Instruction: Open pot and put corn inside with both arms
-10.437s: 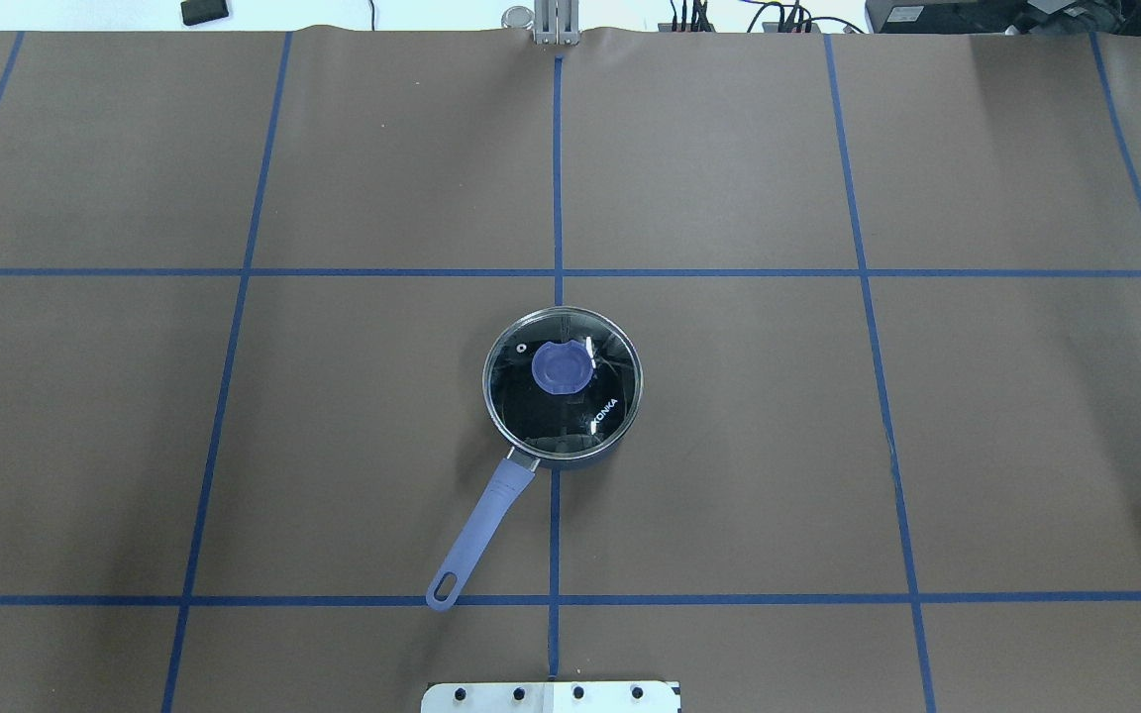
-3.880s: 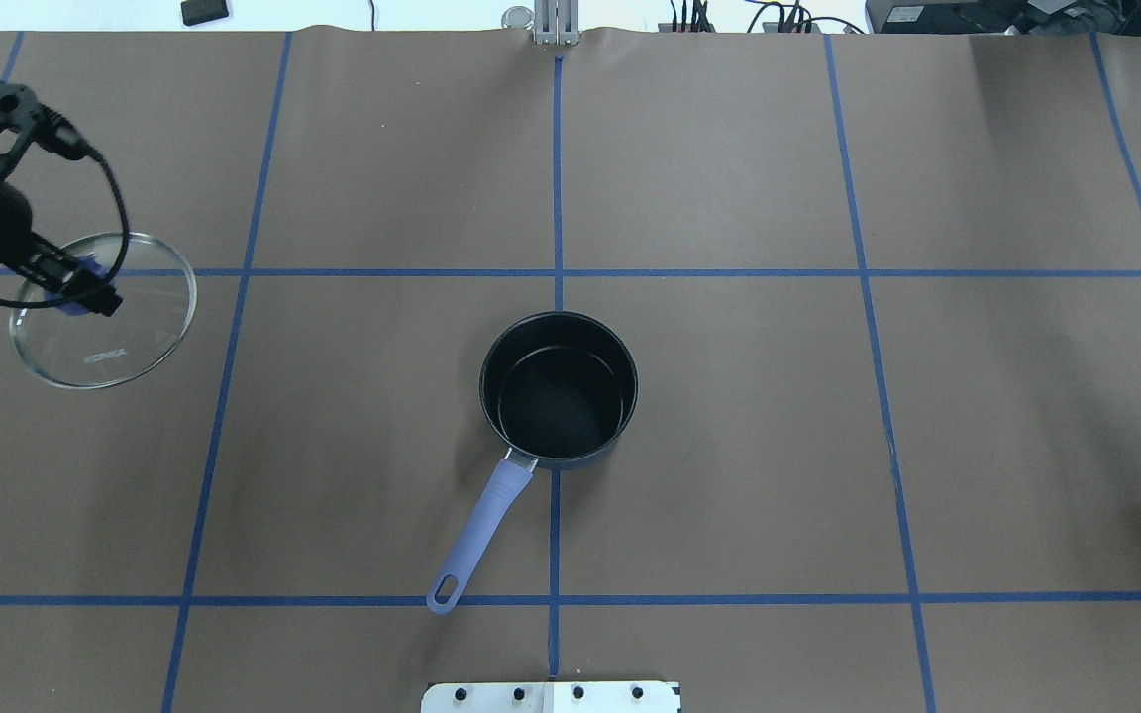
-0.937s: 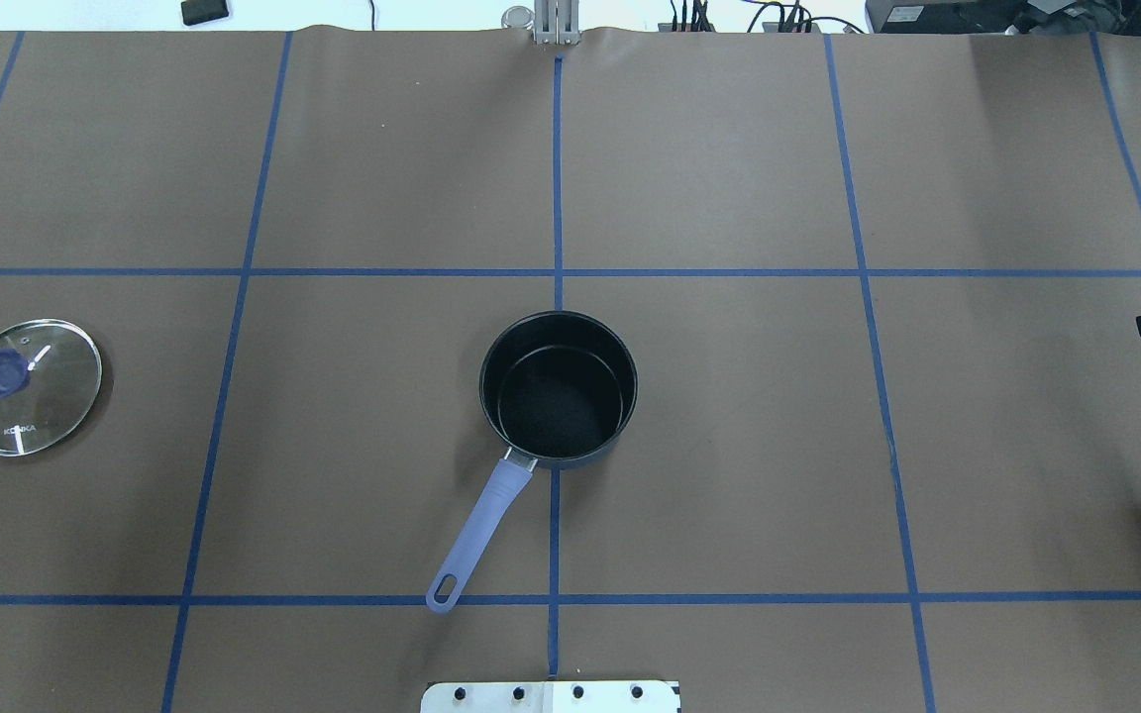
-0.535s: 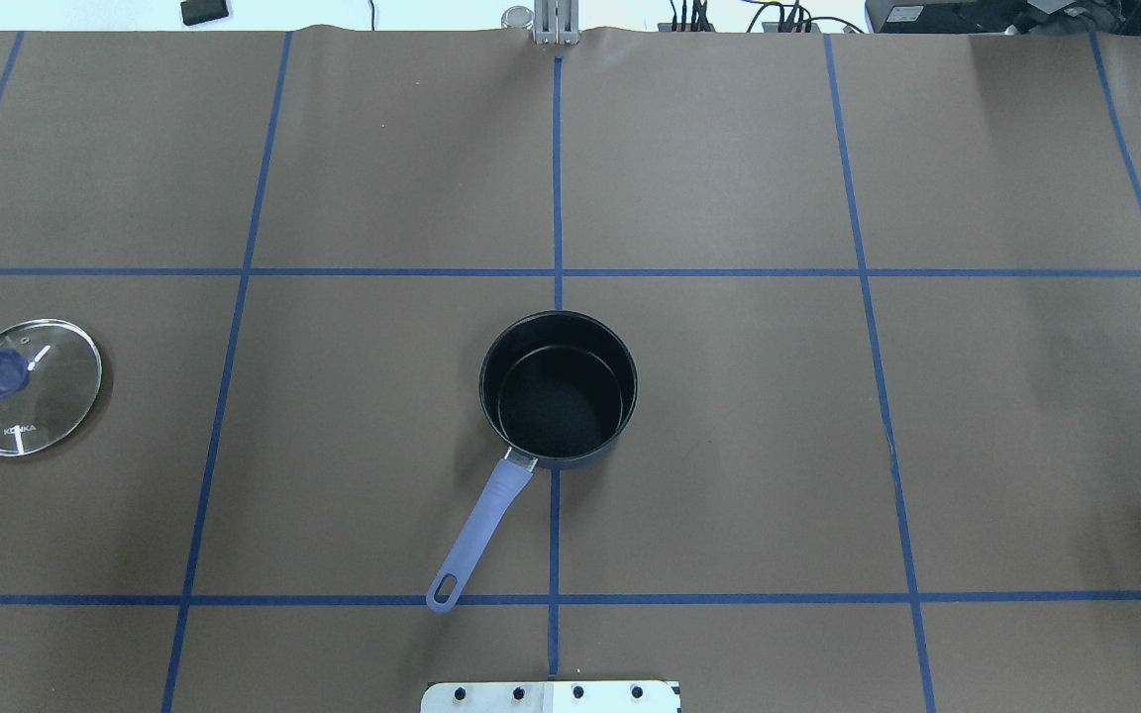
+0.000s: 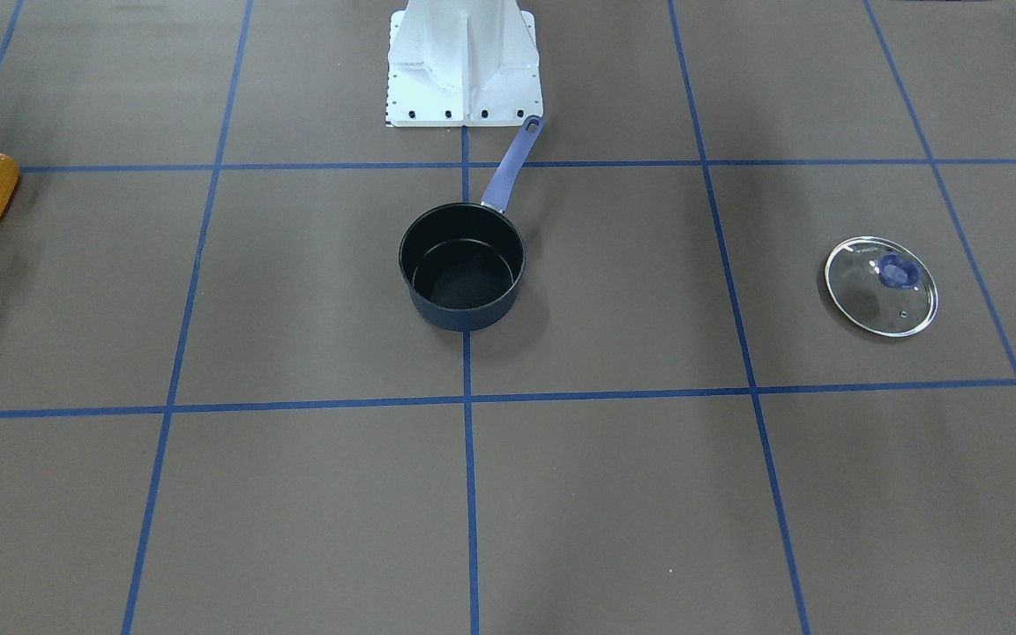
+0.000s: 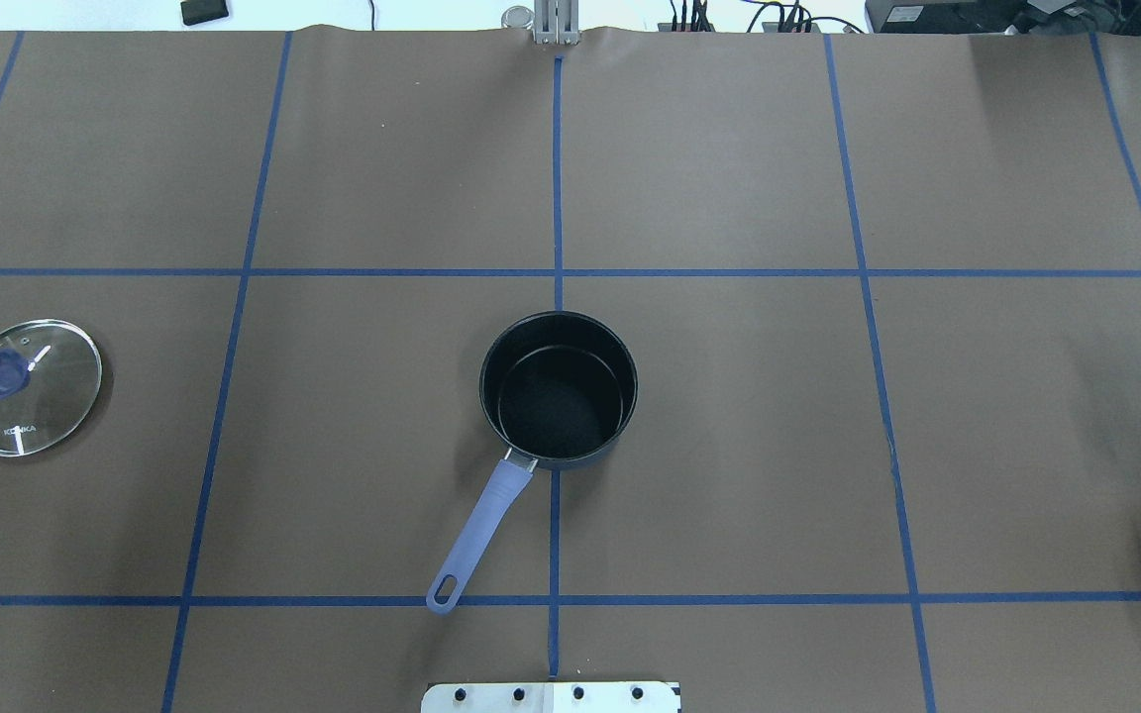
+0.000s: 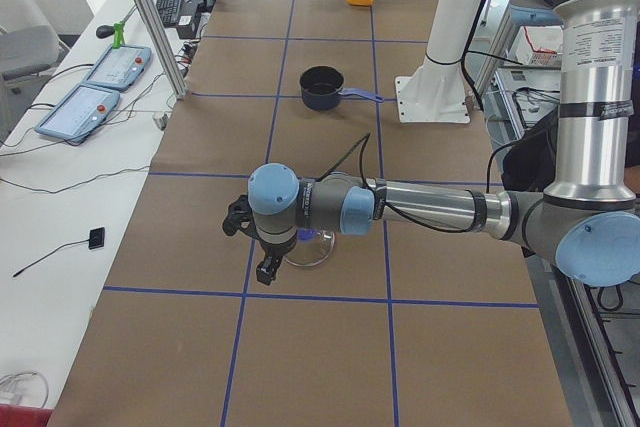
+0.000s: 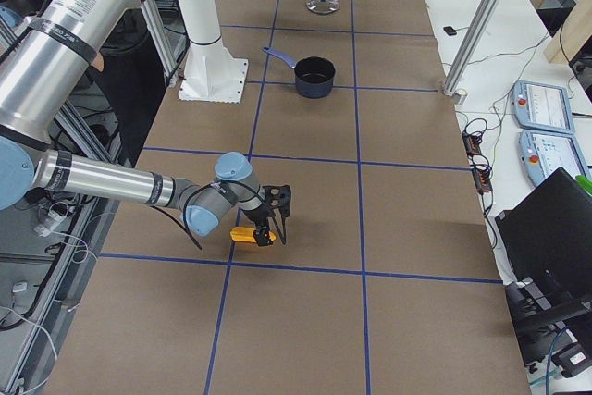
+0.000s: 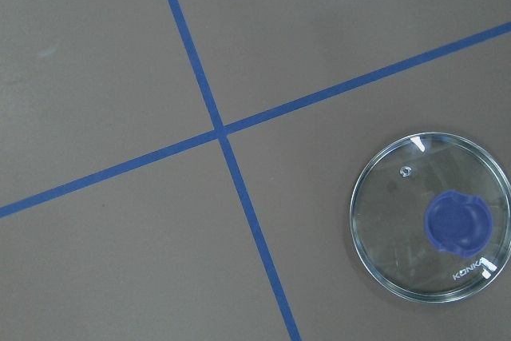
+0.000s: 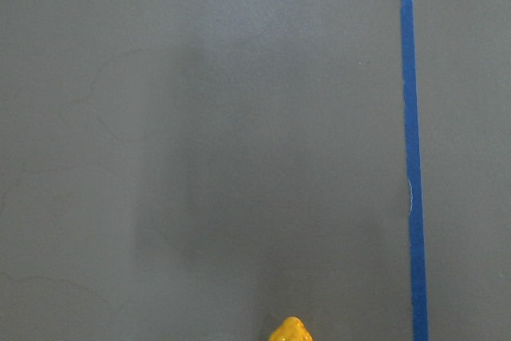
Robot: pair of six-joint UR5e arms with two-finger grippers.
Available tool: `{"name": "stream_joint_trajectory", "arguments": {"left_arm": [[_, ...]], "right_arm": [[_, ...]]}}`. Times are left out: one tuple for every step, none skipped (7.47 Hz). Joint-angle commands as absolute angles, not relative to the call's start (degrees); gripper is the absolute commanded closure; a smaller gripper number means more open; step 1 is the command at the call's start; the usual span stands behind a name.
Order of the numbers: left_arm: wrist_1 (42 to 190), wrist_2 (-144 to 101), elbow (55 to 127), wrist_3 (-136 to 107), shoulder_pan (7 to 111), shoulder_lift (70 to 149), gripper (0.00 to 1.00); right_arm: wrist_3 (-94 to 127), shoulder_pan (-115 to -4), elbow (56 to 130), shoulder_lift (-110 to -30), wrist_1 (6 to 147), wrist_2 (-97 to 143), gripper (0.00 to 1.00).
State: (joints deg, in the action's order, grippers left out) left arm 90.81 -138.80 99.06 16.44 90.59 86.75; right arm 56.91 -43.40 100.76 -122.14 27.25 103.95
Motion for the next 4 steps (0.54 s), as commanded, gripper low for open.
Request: {"name": "stream_joint_trajectory", "arguments": {"left_arm": [[90.97, -138.96, 99.58, 16.44, 90.53, 86.84, 0.01], [90.97, -139.04, 99.67, 16.44, 90.44, 86.92, 0.01], [91.05, -139.74, 99.67, 16.44, 90.44, 86.92, 0.01], [91.14, -139.75, 99.67, 16.44, 90.35, 87.01, 0.01]], "right_arm": [[60.56, -36.4, 98.7, -122.34, 23.82, 99.14, 0.03], [60.56, -34.99, 98.7, -122.34, 23.82, 98.62, 0.12], [60.56, -33.94, 98.7, -122.43, 23.82, 98.61, 0.42], [60.56, -33.32, 98.7, -122.43, 23.82, 98.61, 0.84]]}}
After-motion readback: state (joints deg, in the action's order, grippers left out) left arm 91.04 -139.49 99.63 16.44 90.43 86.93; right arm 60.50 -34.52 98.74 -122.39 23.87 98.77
